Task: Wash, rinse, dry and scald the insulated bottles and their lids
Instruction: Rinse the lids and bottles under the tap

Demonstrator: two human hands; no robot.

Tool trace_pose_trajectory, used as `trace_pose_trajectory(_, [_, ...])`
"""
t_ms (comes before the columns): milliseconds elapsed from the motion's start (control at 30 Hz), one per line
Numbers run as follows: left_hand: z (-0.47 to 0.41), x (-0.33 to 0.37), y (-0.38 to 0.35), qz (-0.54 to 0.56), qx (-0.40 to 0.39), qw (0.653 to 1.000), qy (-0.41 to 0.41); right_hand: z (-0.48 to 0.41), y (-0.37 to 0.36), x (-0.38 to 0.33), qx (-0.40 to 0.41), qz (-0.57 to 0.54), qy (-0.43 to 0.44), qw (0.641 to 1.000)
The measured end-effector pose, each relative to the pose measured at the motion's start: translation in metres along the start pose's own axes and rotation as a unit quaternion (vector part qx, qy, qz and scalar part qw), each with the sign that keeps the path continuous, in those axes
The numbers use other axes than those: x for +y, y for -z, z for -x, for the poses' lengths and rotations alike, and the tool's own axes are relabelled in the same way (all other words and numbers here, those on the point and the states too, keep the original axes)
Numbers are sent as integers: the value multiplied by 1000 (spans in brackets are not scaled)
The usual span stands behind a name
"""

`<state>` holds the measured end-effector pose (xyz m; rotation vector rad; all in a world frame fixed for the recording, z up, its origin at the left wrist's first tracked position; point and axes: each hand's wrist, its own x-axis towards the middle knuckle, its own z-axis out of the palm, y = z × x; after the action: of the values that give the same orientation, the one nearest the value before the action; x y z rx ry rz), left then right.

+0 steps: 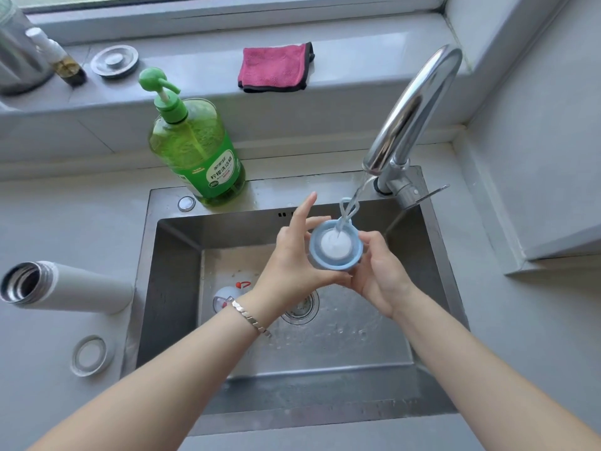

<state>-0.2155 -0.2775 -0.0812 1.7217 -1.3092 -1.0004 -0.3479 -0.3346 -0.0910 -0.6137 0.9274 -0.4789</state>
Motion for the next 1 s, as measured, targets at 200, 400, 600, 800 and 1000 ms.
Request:
trace_pose_trajectory(200, [-8,2,-10,-11,-27,999,-13,7,11,1,-17,-36,53,998])
trace_pose_trajectory(400, [5,3,6,48,-25,994,90,6,5,10,35,140,5,990])
trace_pose_trajectory(600, [1,11,15,70,-21,946,315,12,2,15,104,373,77,919])
trace_pose_trajectory(800, [-18,32,13,91,-117,912,382,29,4,14,37,420,149,894])
trace_pose_trajectory(1000, [-21,29,15,142,-90,931,324,9,14,10,47,134,86,986])
